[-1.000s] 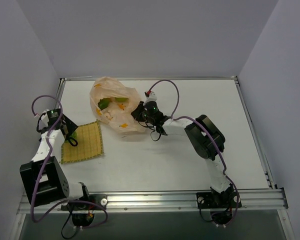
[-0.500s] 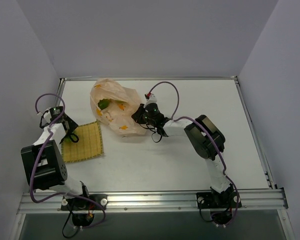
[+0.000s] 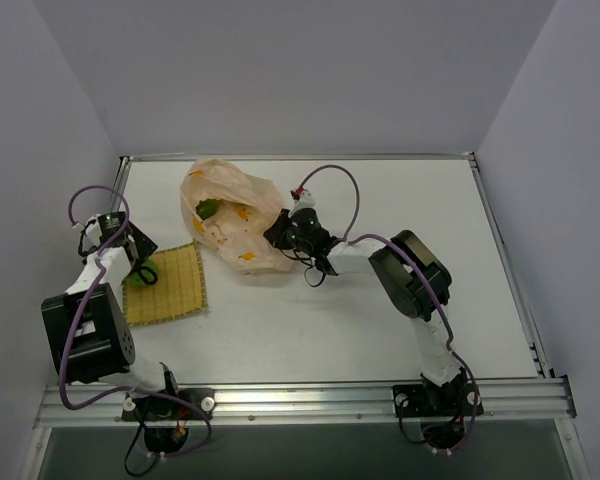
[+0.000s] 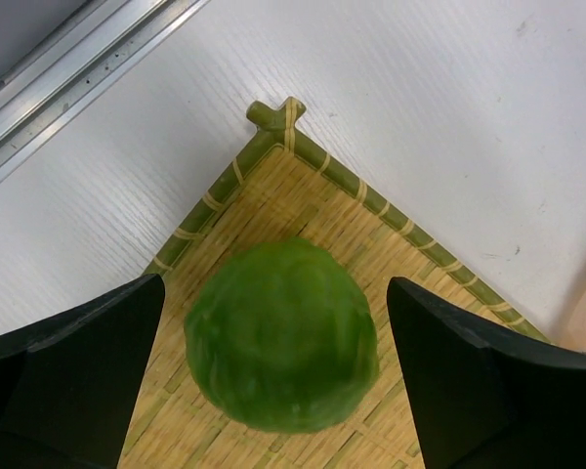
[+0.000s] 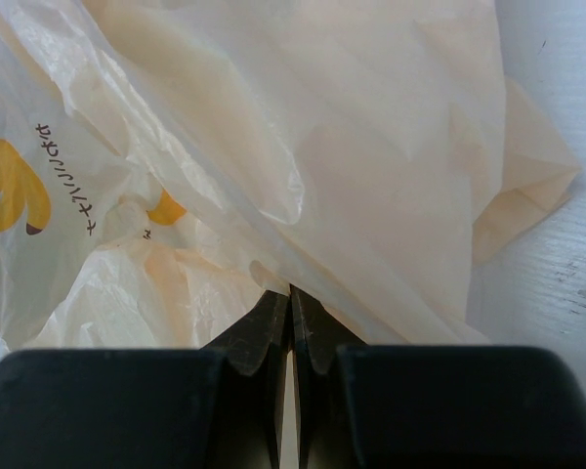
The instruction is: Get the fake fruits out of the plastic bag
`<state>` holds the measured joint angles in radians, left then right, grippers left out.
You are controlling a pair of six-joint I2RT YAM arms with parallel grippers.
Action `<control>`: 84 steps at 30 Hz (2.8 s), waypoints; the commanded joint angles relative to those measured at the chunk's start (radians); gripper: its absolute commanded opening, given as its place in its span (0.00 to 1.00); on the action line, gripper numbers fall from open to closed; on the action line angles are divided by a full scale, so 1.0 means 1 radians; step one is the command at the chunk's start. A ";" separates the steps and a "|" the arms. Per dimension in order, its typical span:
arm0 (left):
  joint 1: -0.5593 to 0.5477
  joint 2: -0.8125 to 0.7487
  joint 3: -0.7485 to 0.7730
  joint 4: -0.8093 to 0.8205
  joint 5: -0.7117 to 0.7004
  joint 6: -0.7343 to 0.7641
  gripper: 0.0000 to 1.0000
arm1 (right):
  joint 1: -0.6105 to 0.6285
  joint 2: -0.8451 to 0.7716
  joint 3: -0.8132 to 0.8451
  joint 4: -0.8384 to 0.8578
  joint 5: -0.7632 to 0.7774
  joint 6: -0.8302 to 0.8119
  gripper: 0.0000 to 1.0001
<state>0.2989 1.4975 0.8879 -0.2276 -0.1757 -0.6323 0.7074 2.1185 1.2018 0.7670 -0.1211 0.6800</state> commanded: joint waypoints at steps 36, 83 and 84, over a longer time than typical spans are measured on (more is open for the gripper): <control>-0.658 0.342 0.492 0.178 -0.120 -0.130 0.60 | -0.020 -0.140 -0.084 0.100 -0.048 0.004 0.00; -0.587 0.345 0.407 0.482 0.176 -0.104 0.41 | -0.088 -0.061 -0.048 0.146 -0.131 0.084 0.00; -0.587 0.328 0.390 0.467 0.189 -0.112 0.41 | -0.086 -0.060 -0.050 0.147 -0.124 0.087 0.00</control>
<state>-0.2790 1.9240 1.2800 0.2222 -0.0395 -0.7406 0.6163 2.1075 1.1484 0.8658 -0.2726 0.7490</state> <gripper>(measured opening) 0.689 0.002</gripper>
